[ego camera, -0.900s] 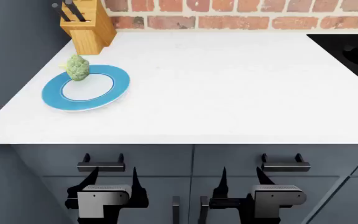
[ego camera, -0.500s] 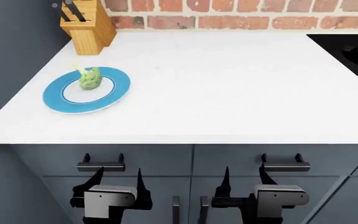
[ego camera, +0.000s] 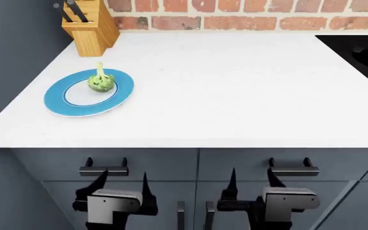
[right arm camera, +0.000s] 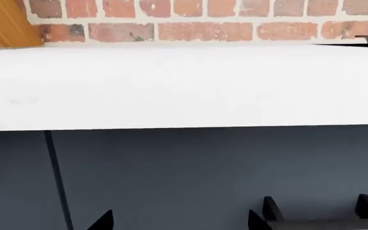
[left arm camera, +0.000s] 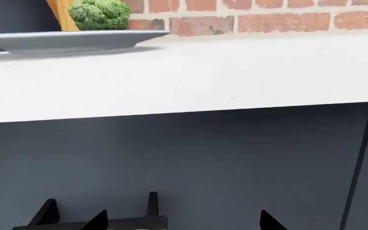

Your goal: Place the broccoli on the rack of the oven.

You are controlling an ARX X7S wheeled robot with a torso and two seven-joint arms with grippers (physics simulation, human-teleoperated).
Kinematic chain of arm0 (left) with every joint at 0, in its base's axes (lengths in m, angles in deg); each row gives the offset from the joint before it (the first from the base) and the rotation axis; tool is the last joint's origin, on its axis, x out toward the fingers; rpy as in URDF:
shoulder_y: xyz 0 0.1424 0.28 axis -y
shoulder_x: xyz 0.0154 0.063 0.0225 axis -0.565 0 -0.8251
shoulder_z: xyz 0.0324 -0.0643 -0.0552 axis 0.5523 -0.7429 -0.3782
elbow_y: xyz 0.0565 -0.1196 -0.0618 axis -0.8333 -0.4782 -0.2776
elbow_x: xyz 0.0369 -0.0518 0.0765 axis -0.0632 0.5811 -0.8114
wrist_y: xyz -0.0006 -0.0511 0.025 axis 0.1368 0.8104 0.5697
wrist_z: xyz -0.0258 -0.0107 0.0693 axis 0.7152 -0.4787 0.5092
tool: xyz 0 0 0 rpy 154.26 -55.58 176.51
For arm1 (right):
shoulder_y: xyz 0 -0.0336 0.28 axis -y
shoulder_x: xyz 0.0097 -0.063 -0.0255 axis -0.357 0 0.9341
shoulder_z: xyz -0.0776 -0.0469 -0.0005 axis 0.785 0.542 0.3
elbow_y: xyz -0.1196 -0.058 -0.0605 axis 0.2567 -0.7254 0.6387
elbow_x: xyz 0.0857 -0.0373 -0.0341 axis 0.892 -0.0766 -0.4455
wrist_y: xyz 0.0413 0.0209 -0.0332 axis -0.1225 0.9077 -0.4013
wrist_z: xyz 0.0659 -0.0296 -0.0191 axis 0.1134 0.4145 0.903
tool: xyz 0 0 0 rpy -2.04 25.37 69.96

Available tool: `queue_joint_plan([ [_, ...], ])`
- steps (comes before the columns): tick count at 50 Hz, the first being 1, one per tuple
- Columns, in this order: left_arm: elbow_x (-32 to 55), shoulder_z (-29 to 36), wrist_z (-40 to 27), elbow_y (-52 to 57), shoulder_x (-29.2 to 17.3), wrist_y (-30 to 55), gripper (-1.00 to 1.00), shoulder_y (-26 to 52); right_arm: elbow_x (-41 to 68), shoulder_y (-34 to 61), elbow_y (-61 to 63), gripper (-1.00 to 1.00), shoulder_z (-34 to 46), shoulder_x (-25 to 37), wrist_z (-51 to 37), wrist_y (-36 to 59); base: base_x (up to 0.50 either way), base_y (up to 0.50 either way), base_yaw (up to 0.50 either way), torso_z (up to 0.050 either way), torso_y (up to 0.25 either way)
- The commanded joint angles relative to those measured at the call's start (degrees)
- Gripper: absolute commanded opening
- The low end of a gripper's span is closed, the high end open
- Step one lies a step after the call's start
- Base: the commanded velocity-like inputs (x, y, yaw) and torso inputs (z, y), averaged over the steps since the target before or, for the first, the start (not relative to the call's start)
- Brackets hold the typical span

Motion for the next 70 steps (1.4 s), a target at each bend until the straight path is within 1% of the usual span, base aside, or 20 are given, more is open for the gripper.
queue_joint_plan([
  [1,0.77,0.92,-1.0,6.19,-1.29,4.19,1.0,-0.42,-0.24,-0.44,6.52,1.0,1.66,1.31,-1.51,3.51,0.0,0.0,0.0,0.0,0.0],
  [12,0.31,1.26,-2.01,22.65,-4.13,14.8,1.0,-0.39,-1.27,-1.1,21.55,1.0,2.9,3.67,-2.84,13.11,0.0,0.0,0.0,0.0,0.0],
  [14,6.4,-1.36,-0.59,27.86,-4.12,23.82,1.0,0.79,-2.37,-0.44,27.25,1.0,4.48,5.08,-2.2,18.67,0.0,0.0,0.0,0.0,0.0],
  [19,6.62,-0.4,0.58,35.82,-7.61,31.59,1.0,2.41,-0.22,1.88,34.76,1.0,4.17,6.75,-0.62,28.54,0.0,0.0,0.0,0.0,0.0],
  [20,4.66,0.76,0.44,36.25,-8.64,30.17,1.0,2.37,0.63,2.21,35.52,1.0,3.69,6.71,-0.37,29.48,0.0,0.0,0.0,0.0,0.0],
  [21,8.72,-1.28,1.9,38.27,-8.45,33.2,1.0,2.87,0.8,3.32,37.19,1.0,3.57,7.22,-0.25,32.01,0.0,0.0,0.0,0.0,0.0],
  [22,5.4,0.15,0.88,39.0,-9.95,32.78,1.0,3.34,1.67,4.0,38.4,1.0,3.21,7.38,0.17,33.79,0.0,0.0,0.0,0.0,0.0],
  [27,9.02,-1.96,1.79,44.19,-11.45,40.77,1.0,6.97,6.63,7.17,43.31,1.0,0.18,7.68,1.96,41.77,0.0,0.0,0.0,0.0,0.0],
  [33,17.21,-7.67,2.7,49.19,-11.32,56.16,1.0,14.78,12.24,14.88,49.58,1.0,-2.74,8.97,2.85,57.03,0.0,0.0,0.0,0.0,0.0],
  [35,22.25,-12.15,3.05,50.8,-10.24,65.18,1.0,19.61,16.03,19.97,52.15,1.0,-5.99,7.8,3.34,66.5,0.0,0.0,0.0,0.0,0.0],
  [39,25.54,-16.28,1.97,51.0,-10.33,76.63,1.0,26.86,21.12,28.89,55.42,1.0,-11.71,5.95,3.69,82.91,0.0,0.0,0.0,0.0,0.0],
  [40,27.32,-19.14,1.79,51.13,-8.92,82.47,1.0,29.65,22.68,31.42,56.11,1.0,-13.29,5.69,3.37,86.76,0.0,0.0,0.0,0.0,0.0],
  [41,30.46,-23.34,2.46,51.31,-7.03,89.96,1.0,33.85,31.28,33.13,53.6,1.0,-16.09,7.21,-3.1,87.52,0.0,0.0,0.0,0.0,0.0],
  [42,31.28,-22.87,0.88,51.06,-8.2,90.14,1.0,35.08,39.87,35.65,52.12,1.0,-15.22,11.59,-11.69,87.51,0.0,0.0,0.0,0.0,0.0],
  [43,36.9,-23.69,-3.51,48.63,-9.56,90.25,1.0,35.77,48.47,37.97,48.03,1.0,-18.61,12.58,-20.29,87.49,0.0,0.0,0.0,0.0,0.0],
  [45,53.61,-27.06,-17.66,42.64,-12.27,90.24,1.0,38.15,65.66,41.53,43.56,1.0,-18.09,15.42,-36.81,87.32,0.0,0.0,0.0,0.0,0.0],
  [47,65.61,-27.78,-26.24,39.41,-14.05,90.14,1.0,39.94,81.08,43.78,40.99,1.0,-16.44,17.02,-43.83,86.87,0.0,0.0,0.0,0.0,0.0],
  [50,71.92,-26.72,-32.06,35.67,-15.2,89.63,1.0,41.38,87.91,45.97,37.72,1.0,-14.73,18.79,-51.26,85.22,0.0,0.0,0.0,0.0,0.0],
  [54,73.46,-24.59,-34.93,31.31,-16.95,88.94,1.0,44.5,91.77,47.94,35.19,1.0,-12.27,20.59,-56.14,83.85,0.0,0.0,0.0,0.0,0.0],
  [70,71.35,-20.1,-34.57,26.52,-18.9,85.14,1.0,46.45,88.96,48.97,34.31,1.0,-10.52,22.01,-53.59,81.24,0.15,0.0,0.0,0.0,0.0],
])
